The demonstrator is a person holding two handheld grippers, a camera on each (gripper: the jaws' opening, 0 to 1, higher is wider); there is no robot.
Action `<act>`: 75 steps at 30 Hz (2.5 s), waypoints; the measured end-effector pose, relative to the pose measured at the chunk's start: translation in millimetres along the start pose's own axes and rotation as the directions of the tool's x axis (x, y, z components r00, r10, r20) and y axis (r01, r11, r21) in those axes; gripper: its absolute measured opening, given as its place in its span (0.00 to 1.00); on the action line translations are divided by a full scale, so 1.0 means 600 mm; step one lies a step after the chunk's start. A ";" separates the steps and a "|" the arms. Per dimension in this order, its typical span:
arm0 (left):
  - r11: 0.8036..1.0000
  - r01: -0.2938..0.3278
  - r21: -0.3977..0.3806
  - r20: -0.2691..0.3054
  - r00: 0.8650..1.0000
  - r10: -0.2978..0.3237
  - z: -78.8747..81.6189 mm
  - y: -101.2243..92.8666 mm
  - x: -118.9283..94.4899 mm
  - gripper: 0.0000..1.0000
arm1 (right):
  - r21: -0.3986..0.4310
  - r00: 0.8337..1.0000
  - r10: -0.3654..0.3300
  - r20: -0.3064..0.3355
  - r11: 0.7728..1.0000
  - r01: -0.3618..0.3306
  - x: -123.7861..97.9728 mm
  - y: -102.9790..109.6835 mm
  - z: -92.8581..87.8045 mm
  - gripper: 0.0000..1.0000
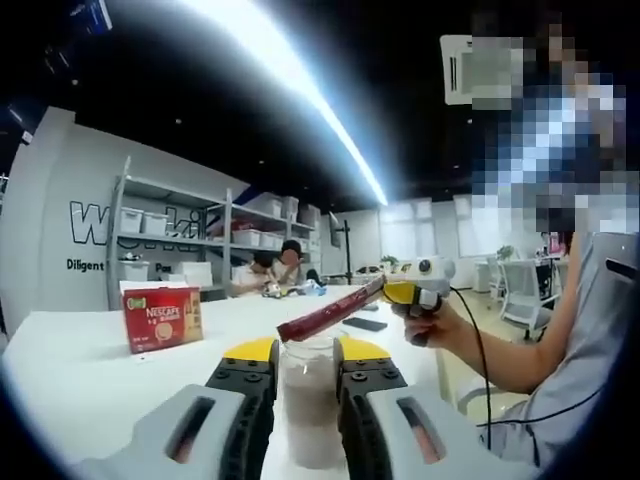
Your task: Tear open the coffee pouch, take out the coffee, and pour the coffee from the pouch into the cup
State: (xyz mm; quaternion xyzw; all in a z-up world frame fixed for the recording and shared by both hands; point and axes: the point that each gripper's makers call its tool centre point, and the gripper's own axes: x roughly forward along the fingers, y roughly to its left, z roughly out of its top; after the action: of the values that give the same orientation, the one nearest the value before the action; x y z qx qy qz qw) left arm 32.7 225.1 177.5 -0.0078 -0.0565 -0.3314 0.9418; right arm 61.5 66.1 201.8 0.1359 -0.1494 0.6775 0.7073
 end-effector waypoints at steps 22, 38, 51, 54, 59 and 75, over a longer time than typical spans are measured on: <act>0.983 0.136 0.127 0.037 0.989 -0.142 0.061 -0.019 0.052 0.31 | 0.013 0.999 0.005 -0.049 1.000 -0.004 -0.021 -0.012 -0.012 0.02; 0.897 0.442 -0.006 -0.058 0.895 -0.442 0.060 -0.037 0.125 0.30 | 0.042 0.967 0.199 -0.161 0.980 -0.195 0.004 -0.037 0.023 0.02; 0.874 0.484 0.035 -0.292 0.842 -0.454 0.020 -0.073 0.170 0.15 | 0.032 0.896 0.254 -0.364 0.965 -0.260 0.035 -0.028 0.041 0.02; 0.866 0.499 0.029 -0.283 0.835 -0.471 0.022 -0.078 0.169 0.10 | 0.046 0.893 0.249 -0.375 0.967 -0.250 0.035 -0.032 0.040 0.02; 0.862 0.506 0.024 -0.278 0.832 -0.481 0.020 -0.079 0.166 0.05 | 0.074 0.905 0.241 -0.349 0.970 -0.230 0.031 -0.039 0.036 0.03; 0.866 0.500 -0.020 -0.260 0.834 -0.487 0.016 -0.076 0.170 0.11 | 0.038 0.936 0.214 -0.278 0.977 -0.212 0.047 -0.046 0.027 0.03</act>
State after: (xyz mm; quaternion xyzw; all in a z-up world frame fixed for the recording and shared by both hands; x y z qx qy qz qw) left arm 82.3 126.3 197.4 0.0731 0.0574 -0.5595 0.8236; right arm 90.0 84.6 228.1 0.0242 -0.0587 0.7630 0.6433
